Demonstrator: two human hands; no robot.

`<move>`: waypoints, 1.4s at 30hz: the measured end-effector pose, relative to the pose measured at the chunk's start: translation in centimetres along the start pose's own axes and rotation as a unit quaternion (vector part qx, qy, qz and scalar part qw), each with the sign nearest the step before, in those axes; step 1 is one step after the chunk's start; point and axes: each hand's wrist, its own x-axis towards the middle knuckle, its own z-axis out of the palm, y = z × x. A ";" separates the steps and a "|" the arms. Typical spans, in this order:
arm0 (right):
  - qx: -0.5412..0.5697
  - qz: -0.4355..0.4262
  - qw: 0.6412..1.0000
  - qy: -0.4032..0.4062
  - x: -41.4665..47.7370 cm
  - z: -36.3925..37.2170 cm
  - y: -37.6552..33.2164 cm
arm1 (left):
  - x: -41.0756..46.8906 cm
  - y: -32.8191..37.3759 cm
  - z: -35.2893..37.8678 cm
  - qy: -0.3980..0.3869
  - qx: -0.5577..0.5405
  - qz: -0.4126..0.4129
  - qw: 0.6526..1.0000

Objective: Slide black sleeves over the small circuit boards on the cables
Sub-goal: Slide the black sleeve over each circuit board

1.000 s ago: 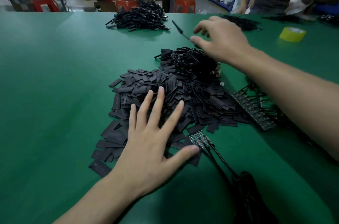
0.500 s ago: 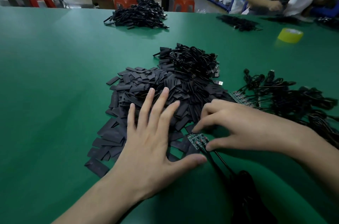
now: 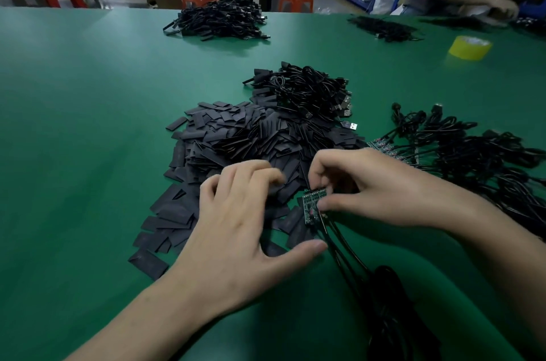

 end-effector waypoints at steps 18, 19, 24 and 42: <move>0.373 0.018 0.922 0.101 -0.4 5.1 -1.1 | 1.0 0.1 -0.2 0.040 -0.398 -0.151 0.904; 0.381 0.014 0.918 0.103 -0.5 5.1 -1.1 | 1.0 0.1 -0.3 0.038 -0.407 -0.151 0.900; 0.409 0.005 0.907 0.103 -0.6 4.8 -1.5 | 1.0 0.2 -0.6 0.029 -0.475 -0.157 0.866; 0.166 -0.099 0.968 0.157 -1.0 6.0 -2.2 | 1.0 -0.3 -0.9 0.168 -0.278 -0.065 0.944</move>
